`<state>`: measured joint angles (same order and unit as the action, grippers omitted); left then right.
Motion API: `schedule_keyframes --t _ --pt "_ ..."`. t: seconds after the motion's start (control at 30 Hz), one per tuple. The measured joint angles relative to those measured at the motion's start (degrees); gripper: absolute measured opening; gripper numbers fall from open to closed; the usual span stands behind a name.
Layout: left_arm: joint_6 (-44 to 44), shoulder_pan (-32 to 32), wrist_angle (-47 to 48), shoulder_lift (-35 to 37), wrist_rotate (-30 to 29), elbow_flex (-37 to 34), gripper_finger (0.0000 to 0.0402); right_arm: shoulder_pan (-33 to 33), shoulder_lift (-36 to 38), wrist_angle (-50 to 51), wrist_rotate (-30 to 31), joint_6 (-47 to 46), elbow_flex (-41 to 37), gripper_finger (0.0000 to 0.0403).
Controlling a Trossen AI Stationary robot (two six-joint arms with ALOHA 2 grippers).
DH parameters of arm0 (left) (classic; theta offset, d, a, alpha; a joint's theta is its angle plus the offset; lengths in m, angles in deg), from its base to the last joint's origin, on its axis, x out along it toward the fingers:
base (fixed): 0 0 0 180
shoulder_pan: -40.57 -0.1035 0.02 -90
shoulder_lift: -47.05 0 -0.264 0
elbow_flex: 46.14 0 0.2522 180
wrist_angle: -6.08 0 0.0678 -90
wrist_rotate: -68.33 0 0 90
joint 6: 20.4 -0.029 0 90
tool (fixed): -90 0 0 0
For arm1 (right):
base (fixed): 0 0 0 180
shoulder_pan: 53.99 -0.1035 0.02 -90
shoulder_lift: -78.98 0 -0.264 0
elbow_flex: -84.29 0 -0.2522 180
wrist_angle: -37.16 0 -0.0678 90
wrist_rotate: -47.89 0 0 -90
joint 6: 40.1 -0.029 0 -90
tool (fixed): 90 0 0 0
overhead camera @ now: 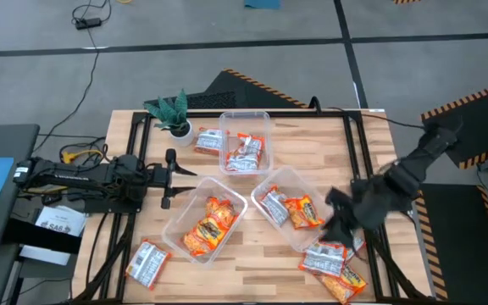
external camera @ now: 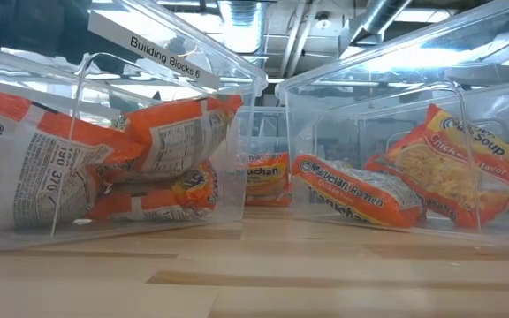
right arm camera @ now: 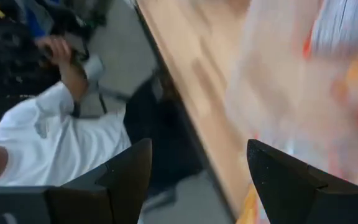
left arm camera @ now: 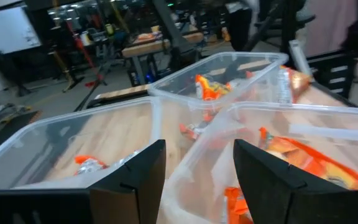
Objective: Sort Maruchan noodles
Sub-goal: Put the noodle pack into the bottom right transparent bin
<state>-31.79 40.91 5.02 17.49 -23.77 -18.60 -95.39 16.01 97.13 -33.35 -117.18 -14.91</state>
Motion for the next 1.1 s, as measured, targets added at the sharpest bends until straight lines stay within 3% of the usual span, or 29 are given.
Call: schedule_keyframes --t 0.23,0.4,0.73,1.1 --pt "0.0 0.0 2.0 0.0 -1.6 0.0 0.0176 -12.4 -8.1 11.6 -1.4 -29.1 2.1 0.0286" --pt "0.5 0.0 2.5 0.0 -1.6 0.0 0.0176 -15.5 -14.1 20.2 -3.2 -40.5 2.2 0.0286" --pt "5.1 0.0 7.4 0.0 -1.6 0.0 0.0176 -15.8 -25.8 11.9 -8.5 -32.3 2.3 0.0286" --pt "8.1 0.0 7.6 0.0 -1.6 0.0 0.0176 -13.3 -34.1 18.6 -10.1 -25.5 2.2 0.0286"
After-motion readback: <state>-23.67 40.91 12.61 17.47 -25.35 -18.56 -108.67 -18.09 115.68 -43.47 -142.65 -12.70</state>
